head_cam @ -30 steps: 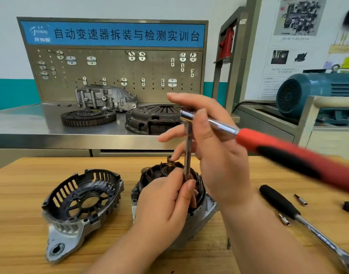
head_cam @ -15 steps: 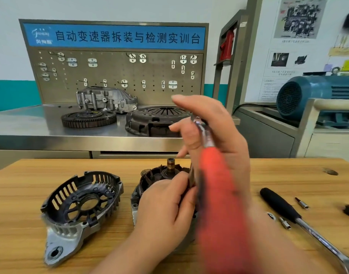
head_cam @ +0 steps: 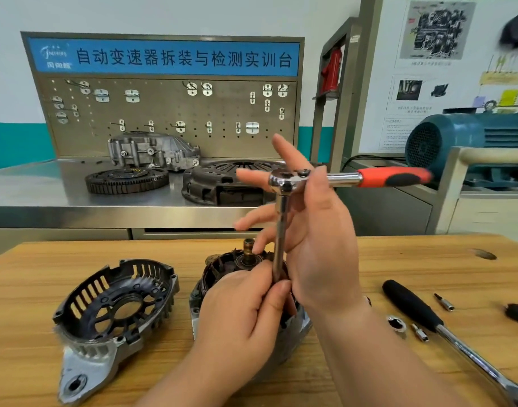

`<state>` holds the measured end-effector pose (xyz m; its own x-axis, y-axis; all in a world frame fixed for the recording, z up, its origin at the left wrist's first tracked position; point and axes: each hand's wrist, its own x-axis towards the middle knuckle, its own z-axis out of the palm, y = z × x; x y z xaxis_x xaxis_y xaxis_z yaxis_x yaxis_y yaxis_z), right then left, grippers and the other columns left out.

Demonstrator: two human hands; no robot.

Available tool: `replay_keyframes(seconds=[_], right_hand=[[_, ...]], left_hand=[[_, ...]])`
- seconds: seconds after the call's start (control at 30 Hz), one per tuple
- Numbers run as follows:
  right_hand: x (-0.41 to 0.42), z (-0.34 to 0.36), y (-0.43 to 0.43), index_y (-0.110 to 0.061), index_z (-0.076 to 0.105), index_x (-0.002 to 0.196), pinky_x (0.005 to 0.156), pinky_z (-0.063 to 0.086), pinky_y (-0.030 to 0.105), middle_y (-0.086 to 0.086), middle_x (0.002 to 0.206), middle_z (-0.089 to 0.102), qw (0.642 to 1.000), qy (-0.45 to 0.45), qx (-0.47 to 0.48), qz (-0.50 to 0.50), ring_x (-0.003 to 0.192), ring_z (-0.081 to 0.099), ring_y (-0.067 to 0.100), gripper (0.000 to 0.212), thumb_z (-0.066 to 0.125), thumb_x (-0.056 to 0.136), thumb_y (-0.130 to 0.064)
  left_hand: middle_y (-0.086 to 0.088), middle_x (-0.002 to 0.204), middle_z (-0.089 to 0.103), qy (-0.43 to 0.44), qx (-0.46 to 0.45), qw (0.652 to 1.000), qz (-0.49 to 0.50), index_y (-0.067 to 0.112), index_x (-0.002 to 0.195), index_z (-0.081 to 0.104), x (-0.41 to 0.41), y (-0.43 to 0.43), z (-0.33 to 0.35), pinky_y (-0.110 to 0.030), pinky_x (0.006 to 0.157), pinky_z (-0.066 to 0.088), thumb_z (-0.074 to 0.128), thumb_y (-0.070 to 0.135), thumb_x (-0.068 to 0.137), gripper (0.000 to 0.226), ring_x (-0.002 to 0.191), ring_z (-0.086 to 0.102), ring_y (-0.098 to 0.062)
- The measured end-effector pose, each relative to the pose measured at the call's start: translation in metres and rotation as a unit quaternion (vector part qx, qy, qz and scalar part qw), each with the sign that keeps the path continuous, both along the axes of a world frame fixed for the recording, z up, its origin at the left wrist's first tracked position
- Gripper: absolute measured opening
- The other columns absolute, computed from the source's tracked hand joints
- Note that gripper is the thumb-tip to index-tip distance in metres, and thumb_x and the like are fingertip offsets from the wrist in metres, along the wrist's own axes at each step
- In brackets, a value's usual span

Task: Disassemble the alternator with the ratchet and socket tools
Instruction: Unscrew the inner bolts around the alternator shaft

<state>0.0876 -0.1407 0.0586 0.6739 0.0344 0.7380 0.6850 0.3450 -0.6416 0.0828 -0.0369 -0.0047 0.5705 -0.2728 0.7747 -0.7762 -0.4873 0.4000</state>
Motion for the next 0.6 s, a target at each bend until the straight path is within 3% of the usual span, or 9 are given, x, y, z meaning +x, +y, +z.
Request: replay_keyframes(seconds=[0.07,0.13,0.2,0.27,0.33,0.4,0.47,0.53,0.6], right_hand=[[-0.001,0.011,-0.004,-0.029,0.056,0.124,0.054,0.049,0.019,0.005,0.12,0.067,0.992,-0.017,-0.083,-0.096,0.084,0.068,0.022,0.05,0.039,0.089,-0.06],[0.001,0.017,-0.006,-0.016,0.059,0.122,0.064,0.049,0.015,0.008,0.127,0.06,0.96,-0.01,-0.218,-0.173,0.104,0.063,0.029,0.084,0.037,0.075,-0.082],[-0.003,0.013,-0.006,-0.018,0.062,0.116,0.072,0.052,0.016,0.004,0.124,0.059,0.977,-0.106,-0.13,-0.134,0.104,0.062,0.031,0.041,0.058,0.086,-0.047],[-0.011,0.008,-0.002,-0.028,0.064,0.116,0.068,0.055,0.024,0.0,0.12,0.062,0.982,-0.147,-0.042,-0.112,0.096,0.065,0.027,0.027,0.059,0.089,-0.026],[-0.012,0.006,0.001,-0.034,0.06,0.119,0.056,0.053,0.026,-0.005,0.122,0.064,0.992,-0.114,-0.03,-0.048,0.088,0.068,0.02,0.028,0.053,0.092,-0.032],[-0.01,0.007,0.0,-0.03,0.055,0.125,0.052,0.05,0.025,-0.001,0.123,0.066,0.998,-0.065,-0.014,0.018,0.082,0.069,0.019,0.033,0.048,0.095,-0.04],[-0.006,0.011,-0.001,-0.024,0.054,0.128,0.05,0.05,0.024,0.007,0.114,0.071,0.998,0.003,-0.004,0.069,0.078,0.07,0.021,0.052,0.042,0.088,-0.055],[-0.004,0.008,0.0,-0.02,0.054,0.129,0.049,0.05,0.023,0.011,0.105,0.073,0.996,0.049,0.0,0.078,0.077,0.069,0.02,0.065,0.037,0.081,-0.063],[-0.002,0.005,0.001,-0.024,0.053,0.129,0.049,0.052,0.024,0.008,0.107,0.073,0.997,0.044,-0.001,0.055,0.082,0.068,0.018,0.058,0.038,0.087,-0.062]], left_hand=[[0.012,0.07,0.061,-0.001,-0.007,1.0,-0.001,0.023,0.082,0.063,0.0,0.0,0.0,-0.017,0.055,0.04,0.039,0.041,0.09,0.031,0.061,0.055,-0.002],[0.01,0.069,0.062,0.003,-0.015,1.0,-0.002,0.022,0.082,0.063,0.0,-0.002,0.0,-0.016,0.054,0.04,0.039,0.042,0.089,0.032,0.06,0.056,-0.004],[0.008,0.062,0.059,0.019,-0.027,0.999,-0.003,0.026,0.082,0.056,-0.001,-0.003,-0.001,-0.011,0.053,0.037,0.038,0.044,0.086,0.026,0.059,0.056,-0.007],[0.014,0.06,0.056,0.016,-0.024,1.0,0.001,0.029,0.082,0.05,0.0,-0.003,-0.002,-0.008,0.054,0.033,0.038,0.043,0.087,0.02,0.06,0.054,-0.004],[0.021,0.064,0.055,0.003,-0.016,1.0,-0.002,0.028,0.08,0.051,0.0,-0.003,-0.002,-0.009,0.054,0.033,0.038,0.042,0.091,0.022,0.06,0.052,0.002],[0.025,0.07,0.058,0.003,-0.023,1.0,-0.019,0.029,0.083,0.052,-0.001,-0.002,0.0,-0.009,0.053,0.034,0.036,0.041,0.094,0.023,0.06,0.053,0.004],[0.022,0.073,0.061,0.003,-0.031,0.999,-0.039,0.029,0.086,0.054,-0.002,-0.001,0.0,-0.014,0.054,0.039,0.034,0.039,0.096,0.025,0.06,0.055,0.003],[0.023,0.072,0.061,0.0,-0.023,0.999,-0.038,0.03,0.084,0.057,-0.002,0.0,0.001,-0.015,0.055,0.04,0.036,0.038,0.095,0.024,0.062,0.056,0.004],[0.027,0.067,0.057,0.002,-0.018,1.0,-0.025,0.032,0.083,0.055,-0.002,-0.001,0.001,-0.007,0.055,0.035,0.038,0.038,0.093,0.02,0.06,0.054,0.007]])
